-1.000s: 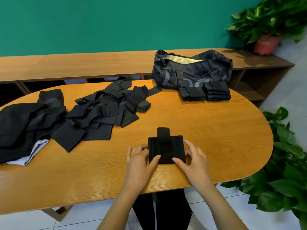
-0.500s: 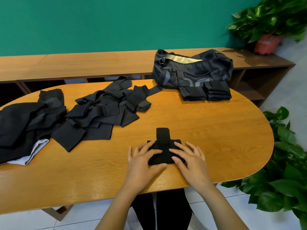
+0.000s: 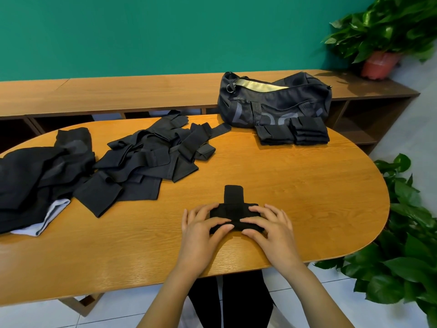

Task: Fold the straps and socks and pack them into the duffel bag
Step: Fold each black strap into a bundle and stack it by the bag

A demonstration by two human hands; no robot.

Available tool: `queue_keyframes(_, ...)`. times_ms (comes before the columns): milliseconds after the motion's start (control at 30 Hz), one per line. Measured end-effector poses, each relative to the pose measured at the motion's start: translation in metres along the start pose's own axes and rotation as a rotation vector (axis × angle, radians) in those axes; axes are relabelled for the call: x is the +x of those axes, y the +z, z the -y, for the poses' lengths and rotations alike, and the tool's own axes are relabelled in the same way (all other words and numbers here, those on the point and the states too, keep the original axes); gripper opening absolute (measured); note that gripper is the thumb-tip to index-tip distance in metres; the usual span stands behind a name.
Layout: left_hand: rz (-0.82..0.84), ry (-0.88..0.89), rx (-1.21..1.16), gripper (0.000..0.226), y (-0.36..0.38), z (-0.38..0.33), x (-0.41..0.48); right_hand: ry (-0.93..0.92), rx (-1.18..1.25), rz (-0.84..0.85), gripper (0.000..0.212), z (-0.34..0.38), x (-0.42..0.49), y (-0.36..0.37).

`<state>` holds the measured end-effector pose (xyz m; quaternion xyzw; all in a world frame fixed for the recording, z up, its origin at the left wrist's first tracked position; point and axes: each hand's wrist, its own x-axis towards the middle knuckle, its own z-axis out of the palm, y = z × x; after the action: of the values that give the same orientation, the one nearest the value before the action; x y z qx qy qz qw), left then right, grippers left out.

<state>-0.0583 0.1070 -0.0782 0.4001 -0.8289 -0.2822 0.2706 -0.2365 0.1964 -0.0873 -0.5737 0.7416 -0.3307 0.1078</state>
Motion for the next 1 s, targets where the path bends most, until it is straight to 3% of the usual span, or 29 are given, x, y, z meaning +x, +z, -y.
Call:
queue_keyframes(167,-0.010,0.021,0.011,0.050,0.0012,0.0023,-0.0005,0.017,0.016,-0.018,0.015,-0.0028,0.0014,0.0018)
queue_keyframes(333,0.020,0.060,0.070,0.037,0.0012,0.0028,-0.0007,-0.007,0.013,-0.032,0.044,-0.0043,0.0019,0.0027)
queue_keyframes(600,0.016,-0.008,0.040,0.026,0.0004,-0.0003,0.0017,0.001,0.029,0.005,0.039,-0.0028,0.0008,-0.0001)
queue_keyframes(767,0.029,-0.011,0.022,0.050,-0.0017,-0.0010,0.0025,-0.009,0.030,0.010,0.027,-0.0020,0.0012,-0.0003)
queue_keyframes(1000,0.051,0.007,0.065,0.039,-0.0008,0.0012,0.0008,-0.025,0.050,-0.011,0.038,-0.0042,0.0020,0.0006)
